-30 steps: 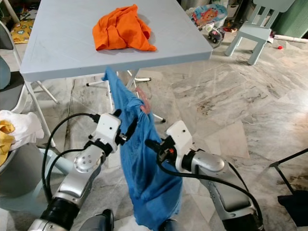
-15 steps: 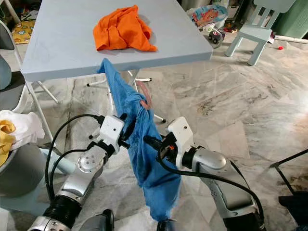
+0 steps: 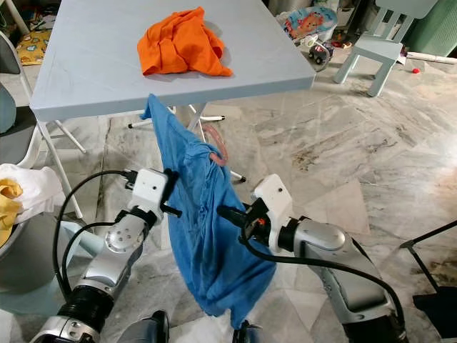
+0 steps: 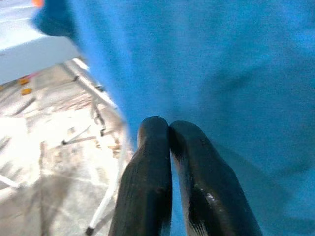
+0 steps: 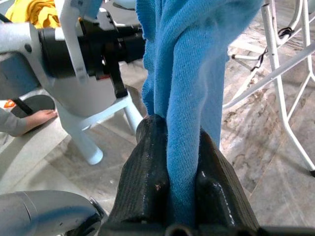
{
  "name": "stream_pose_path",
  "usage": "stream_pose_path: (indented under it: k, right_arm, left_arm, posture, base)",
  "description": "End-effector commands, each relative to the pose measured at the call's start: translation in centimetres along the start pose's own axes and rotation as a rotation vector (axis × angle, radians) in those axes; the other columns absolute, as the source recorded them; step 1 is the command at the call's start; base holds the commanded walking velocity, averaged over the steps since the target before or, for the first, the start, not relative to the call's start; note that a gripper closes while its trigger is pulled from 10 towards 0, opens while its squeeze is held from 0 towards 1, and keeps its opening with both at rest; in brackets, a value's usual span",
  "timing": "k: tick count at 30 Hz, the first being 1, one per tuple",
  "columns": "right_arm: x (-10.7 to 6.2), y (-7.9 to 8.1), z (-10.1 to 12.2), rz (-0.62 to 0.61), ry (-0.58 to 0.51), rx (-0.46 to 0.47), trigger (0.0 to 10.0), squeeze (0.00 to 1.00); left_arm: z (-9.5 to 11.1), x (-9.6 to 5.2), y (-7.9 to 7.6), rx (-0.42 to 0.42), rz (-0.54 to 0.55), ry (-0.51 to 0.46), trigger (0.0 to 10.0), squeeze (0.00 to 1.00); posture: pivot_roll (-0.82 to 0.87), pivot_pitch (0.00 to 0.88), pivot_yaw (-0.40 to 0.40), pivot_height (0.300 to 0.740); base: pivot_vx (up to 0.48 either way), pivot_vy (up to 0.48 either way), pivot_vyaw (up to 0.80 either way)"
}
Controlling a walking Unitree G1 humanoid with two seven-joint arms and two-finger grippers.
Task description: Hang hanger
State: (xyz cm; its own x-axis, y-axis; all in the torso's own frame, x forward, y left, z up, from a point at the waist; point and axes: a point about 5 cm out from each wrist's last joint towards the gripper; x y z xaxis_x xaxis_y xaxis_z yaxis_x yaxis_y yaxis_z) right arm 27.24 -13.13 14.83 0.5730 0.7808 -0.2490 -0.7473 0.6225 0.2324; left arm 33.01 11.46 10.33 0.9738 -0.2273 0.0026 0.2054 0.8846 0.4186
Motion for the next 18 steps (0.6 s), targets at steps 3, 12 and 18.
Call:
stream_pose_path:
  k: [3,12,18]
  right_arm:
    - [-0.1,-0.4,0.6,-0.033,-0.02,-0.033,10.0,0.0]
    - [0.4,-0.5,0.5,-0.091,-0.054,-0.014,10.0,0.0]
    - [0.4,-0.7,1.8,-0.113,-0.133,-0.008,10.0,0.0]
  left_arm:
    - [1.2,0.0,-0.9,-0.077,-0.045,-0.066,0.0,0.0]
    - [2.4,-0.9,-4.3,-0.137,-0.147,-0.101,10.0,1.0]
    - [2.0,-1.4,-4.8,-0.124,-0.148,-0.075,10.0,1.0]
  posture:
    - [-0.03,0.175,-0.053,0.74]
    - [-0.03,0.181,-0.05,0.74]
    - [-0.03,0.183,-0.055,0.74]
  base:
    - [0.0,0.0,0.0]
    - [0.0,0.0,0.0]
    - [0.0,0.0,0.0]
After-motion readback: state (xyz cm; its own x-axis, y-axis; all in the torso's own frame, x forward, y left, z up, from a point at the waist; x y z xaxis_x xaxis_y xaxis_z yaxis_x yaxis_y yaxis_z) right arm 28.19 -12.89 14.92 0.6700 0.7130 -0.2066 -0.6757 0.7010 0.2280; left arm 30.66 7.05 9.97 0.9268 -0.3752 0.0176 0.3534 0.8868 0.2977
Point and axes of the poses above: a point about 5 cm out from each wrist's last joint towards the gripper, its own x axis pointing out of the wrist towards the gripper, its own z axis along the axis of the wrist's last joint, y = z × x, and after that the axes turned 12 degrees about x, right-handed
